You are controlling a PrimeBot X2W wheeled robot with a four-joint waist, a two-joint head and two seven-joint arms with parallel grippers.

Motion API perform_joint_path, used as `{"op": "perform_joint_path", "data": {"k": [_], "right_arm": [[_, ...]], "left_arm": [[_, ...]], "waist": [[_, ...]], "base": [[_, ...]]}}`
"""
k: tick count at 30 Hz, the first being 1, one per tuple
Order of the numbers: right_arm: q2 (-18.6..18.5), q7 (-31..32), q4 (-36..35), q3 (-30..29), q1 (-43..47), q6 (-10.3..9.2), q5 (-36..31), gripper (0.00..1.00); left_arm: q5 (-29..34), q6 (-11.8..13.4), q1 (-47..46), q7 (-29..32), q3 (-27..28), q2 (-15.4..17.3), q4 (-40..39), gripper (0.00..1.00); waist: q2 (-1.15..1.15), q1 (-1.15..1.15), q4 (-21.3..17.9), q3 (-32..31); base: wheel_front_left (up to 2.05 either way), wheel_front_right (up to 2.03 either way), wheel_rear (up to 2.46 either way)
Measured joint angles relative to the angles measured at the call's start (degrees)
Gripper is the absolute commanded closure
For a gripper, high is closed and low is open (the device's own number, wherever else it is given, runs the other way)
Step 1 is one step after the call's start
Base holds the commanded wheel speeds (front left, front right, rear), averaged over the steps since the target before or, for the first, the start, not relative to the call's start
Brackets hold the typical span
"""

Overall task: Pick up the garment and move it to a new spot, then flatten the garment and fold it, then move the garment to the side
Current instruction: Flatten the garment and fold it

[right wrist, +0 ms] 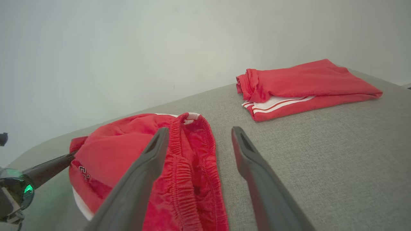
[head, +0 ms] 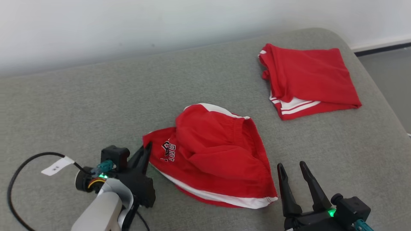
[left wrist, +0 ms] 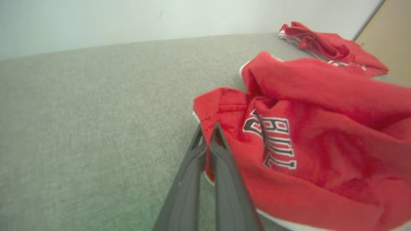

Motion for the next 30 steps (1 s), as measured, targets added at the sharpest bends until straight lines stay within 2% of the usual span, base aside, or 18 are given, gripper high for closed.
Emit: {"op": "perform_joint_path", "data": {"k": [3, 7, 17, 24, 25, 26, 27, 30], "right_arm": [[0.00, 0.01, 0.08, -0.22, 0.63, 0.00, -0.10, 0.00], [0.03, 0.00, 0.33, -0.22, 1.71, 0.00, -0.12, 0.00], [0.04, 0.01, 1.15, -0.56, 1.95, 0.00, -0.59, 0.00], [0.04, 0.01, 1.54, -0.25, 1.65, 0.00, -0.66, 0.00], [0.04, 0.00, 1.57, -0.19, 1.64, 0.00, -0.66, 0.00], [0.04, 0.00, 1.60, -0.12, 1.65, 0.00, -0.66, 0.00], [0.04, 0.01, 1.63, -0.12, 1.65, 0.00, -0.66, 0.00], [0.04, 0.00, 1.55, -0.29, 1.65, 0.00, -0.65, 0.00]], "left_arm": [[1.60, 0.24, 0.49, -0.11, 2.22, 0.45, -4.57, 1.00], [3.15, 1.23, 5.86, -0.15, 4.57, 0.80, -9.75, 1.00], [1.93, 5.57, 21.63, -0.16, 10.59, 1.41, -21.49, 1.00], [0.96, 6.35, 27.18, -0.16, 11.09, 0.19, -21.59, 1.00], [1.35, 6.53, 27.21, -0.16, 11.24, 0.14, -21.58, 0.84], [1.81, 6.57, 27.21, -0.16, 11.50, 0.12, -21.65, 0.15], [2.27, 6.71, 27.25, -0.16, 11.85, 0.11, -22.06, 0.00], [3.76, 7.01, 27.15, -0.16, 12.85, 0.33, -24.21, 0.00]], "waist": [[0.00, -0.01, 1.76, -0.61], [0.00, -0.01, 4.69, -1.44], [-0.01, -0.01, 13.34, -3.43], [0.00, -0.01, 16.23, -4.27], [-0.01, -0.01, 16.29, -4.41], [-0.01, -0.01, 16.29, -4.53], [-0.01, -0.01, 16.25, -4.56], [0.00, -0.01, 16.11, -4.50]], "base": [[0.00, 0.00, 0.00], [0.00, 0.00, 0.00], [0.00, 0.00, 0.00], [0.00, 0.00, 0.00], [0.00, 0.00, 0.00], [0.00, 0.00, 0.00], [0.00, 0.00, 0.00], [0.00, 0.00, 0.00]]}}
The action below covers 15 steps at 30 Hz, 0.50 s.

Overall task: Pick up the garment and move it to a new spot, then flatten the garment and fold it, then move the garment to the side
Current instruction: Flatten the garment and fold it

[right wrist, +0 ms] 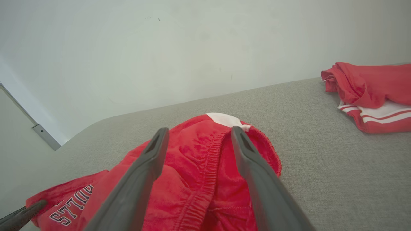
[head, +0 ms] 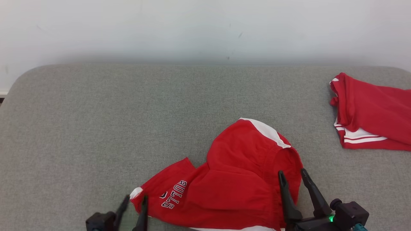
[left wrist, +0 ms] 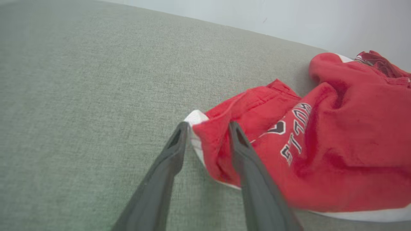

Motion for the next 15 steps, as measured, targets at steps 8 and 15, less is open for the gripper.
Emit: {"op": "perform_joint_path", "data": {"k": [8, 15], "right_arm": [[0.00, 0.01, 0.23, 0.15, -0.20, 0.00, 0.24, 0.00], [0.00, 0.01, 0.42, 0.16, -0.19, 0.00, 0.59, 0.00]], "left_arm": [[3.52, -0.45, -1.77, 0.02, 0.60, 1.91, -3.78, 0.00], [4.64, -0.65, -3.03, 3.16, -1.01, 3.32, -1.25, 0.00]], "waist": [[0.00, 0.00, -1.51, 0.37], [0.00, 0.00, -3.54, 0.55]], "base": [[0.00, 0.00, 0.00], [0.00, 0.00, 0.00]]}}
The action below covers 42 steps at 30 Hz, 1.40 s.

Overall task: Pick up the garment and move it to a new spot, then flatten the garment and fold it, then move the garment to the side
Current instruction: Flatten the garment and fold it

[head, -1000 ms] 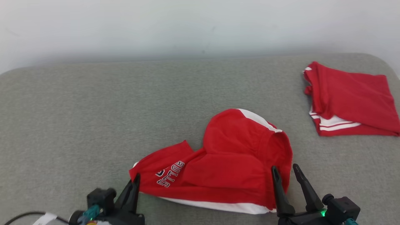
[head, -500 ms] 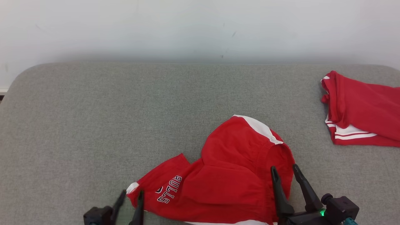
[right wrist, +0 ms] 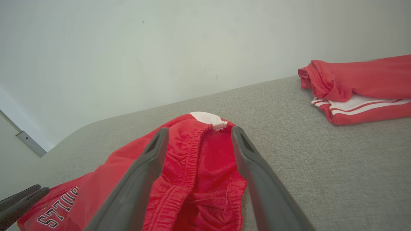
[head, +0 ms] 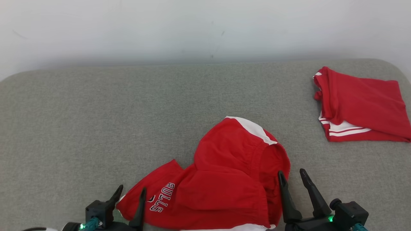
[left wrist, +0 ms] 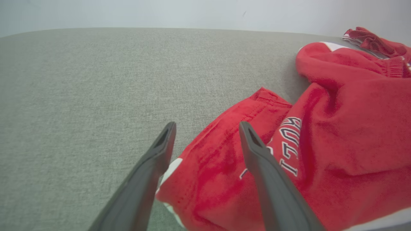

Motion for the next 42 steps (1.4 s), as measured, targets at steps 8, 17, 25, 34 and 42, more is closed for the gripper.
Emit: {"op": "perform_joint_path", "data": {"k": [8, 17, 25, 34, 42], "right_arm": [[0.00, 0.00, -0.15, -0.59, -0.12, 0.00, 0.27, 0.00], [0.00, 0.00, -0.42, -0.80, -0.38, 0.00, 0.38, 0.00], [0.00, 0.00, -0.22, -0.22, -2.60, 0.00, 0.88, 0.00], [0.00, 0.00, 0.34, -0.07, -3.71, 0.00, 1.33, 0.00], [-0.01, -0.01, 0.43, -1.25, -2.81, 0.00, 1.55, 0.00]], "left_arm": [[-0.70, -0.44, -0.92, 2.76, -0.43, 0.70, 2.02, 1.00], [-1.16, -2.37, -4.17, 5.32, -1.77, 1.15, -0.57, 1.00], [-1.85, -3.88, -11.74, 7.42, -2.22, 1.40, -0.12, 1.00], [-4.75, -5.39, -17.94, 2.67, -1.72, -0.27, 11.93, 1.00], [-5.75, -5.97, -19.70, -1.26, -3.16, -1.14, 18.26, 0.00]], "waist": [[0.00, 0.00, -1.74, 0.50], [0.00, 0.01, -2.27, 1.33], [0.00, 0.01, -3.81, 2.30], [0.00, 0.01, -7.07, 3.31], [0.00, 0.01, -7.08, 2.48]], "base": [[0.00, 0.00, 0.00], [0.00, 0.00, 0.00], [0.00, 0.00, 0.00], [0.00, 0.00, 0.00], [0.00, 0.00, 0.00]]}}
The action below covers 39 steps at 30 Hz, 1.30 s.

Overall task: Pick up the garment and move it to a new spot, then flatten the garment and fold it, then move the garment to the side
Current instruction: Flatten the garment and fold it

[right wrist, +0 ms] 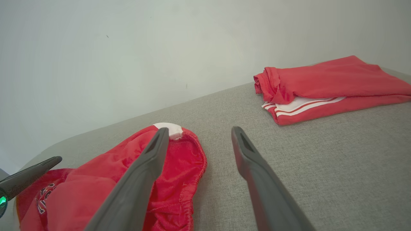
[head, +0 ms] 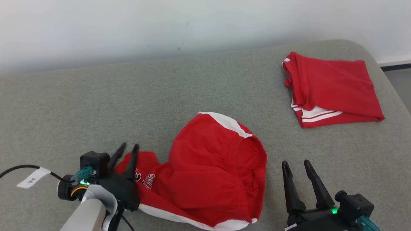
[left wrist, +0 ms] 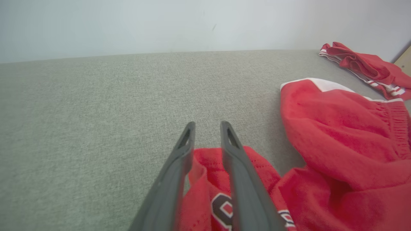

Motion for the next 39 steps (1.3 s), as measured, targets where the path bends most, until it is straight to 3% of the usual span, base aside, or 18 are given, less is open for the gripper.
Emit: {"op": "perform_joint_path", "data": {"k": [9, 15, 19, 30, 39], "right_arm": [[0.01, 0.01, -1.11, -1.03, 3.22, 0.00, -0.14, 0.00], [0.03, 0.01, -1.26, -1.48, 5.37, 0.00, -1.24, 0.00], [-0.19, 0.01, -0.24, -1.36, 5.65, 0.00, -1.64, 0.00], [-3.07, 0.00, 0.54, 0.19, 10.22, 0.00, -1.55, 0.00], [-3.77, 0.01, 0.41, 2.67, 12.43, 0.00, -1.81, 0.00]], "left_arm": [[-0.70, -0.25, 6.09, -1.74, 0.55, 1.81, -5.80, 0.00], [2.10, 1.78, 15.84, -1.85, 7.47, 1.43, -19.06, 0.00], [6.42, 2.58, 23.13, -1.89, 13.07, -0.73, -25.85, 0.00], [12.26, 0.63, 32.10, -1.89, 20.74, -5.75, -28.93, 0.00], [15.24, 0.01, 33.36, -1.89, 23.14, -7.86, -29.09, 0.00]], "waist": [[0.00, -0.01, 2.15, -3.15], [0.00, -0.01, 4.24, -4.54], [0.00, -0.02, 5.61, -5.55], [0.00, -0.02, 6.88, -7.79], [0.00, -0.01, 6.98, -7.70]], "base": [[0.00, 0.00, 0.00], [0.00, 0.00, 0.00], [0.00, 0.00, 0.00], [0.00, 0.00, 0.00], [0.00, 0.00, 0.00]]}}
